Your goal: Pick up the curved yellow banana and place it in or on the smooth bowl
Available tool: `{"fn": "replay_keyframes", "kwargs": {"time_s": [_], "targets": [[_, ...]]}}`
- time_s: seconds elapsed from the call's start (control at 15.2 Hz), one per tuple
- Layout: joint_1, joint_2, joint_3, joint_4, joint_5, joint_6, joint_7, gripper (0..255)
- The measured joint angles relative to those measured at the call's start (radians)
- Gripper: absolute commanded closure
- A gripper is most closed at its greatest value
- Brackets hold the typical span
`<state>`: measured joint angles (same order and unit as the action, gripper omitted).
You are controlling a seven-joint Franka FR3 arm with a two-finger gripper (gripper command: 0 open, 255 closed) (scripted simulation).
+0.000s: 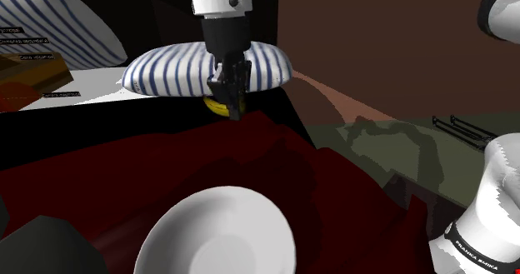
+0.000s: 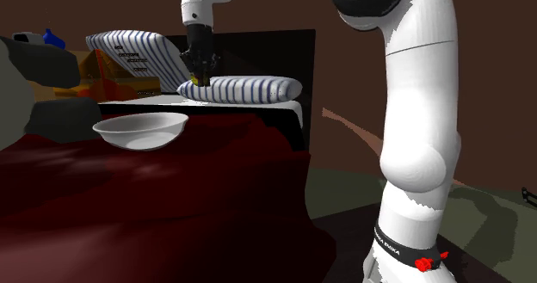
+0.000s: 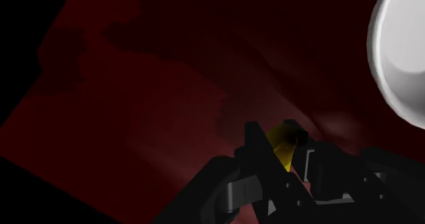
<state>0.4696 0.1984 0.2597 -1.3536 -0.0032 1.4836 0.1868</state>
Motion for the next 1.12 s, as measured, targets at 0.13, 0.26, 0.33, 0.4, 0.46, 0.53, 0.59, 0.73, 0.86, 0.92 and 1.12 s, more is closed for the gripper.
{"fn": "replay_keyframes", "kwargs": {"time_s": [0.13,0.26,0.33,0.4,0.46,0.53,0.59,0.73,0.86,0.92,1.12], "targets": [[0.025,-0.010,0.017,-0.018,0.002,0.009,0.042,255],[0.051,-0.024,0.035,-0.037,0.006,0.015,0.086,255],[0.063,-0.031,0.044,-0.047,0.007,0.021,0.108,255],[0.075,-0.033,0.053,-0.049,0.007,0.022,0.129,255],[0.090,-0.035,0.063,-0.053,0.008,0.024,0.153,255],[0.099,-0.045,0.070,-0.072,0.011,0.034,0.170,255],[0.112,-0.048,0.079,-0.077,0.012,0.036,0.192,255],[0.137,-0.055,0.098,-0.089,0.014,0.044,0.236,255],[0.165,-0.049,0.117,-0.082,0.011,0.045,0.283,255],[0.180,-0.046,0.128,-0.080,0.009,0.047,0.308,255],[0.221,-0.034,0.155,-0.077,0.004,0.057,0.376,255]]}}
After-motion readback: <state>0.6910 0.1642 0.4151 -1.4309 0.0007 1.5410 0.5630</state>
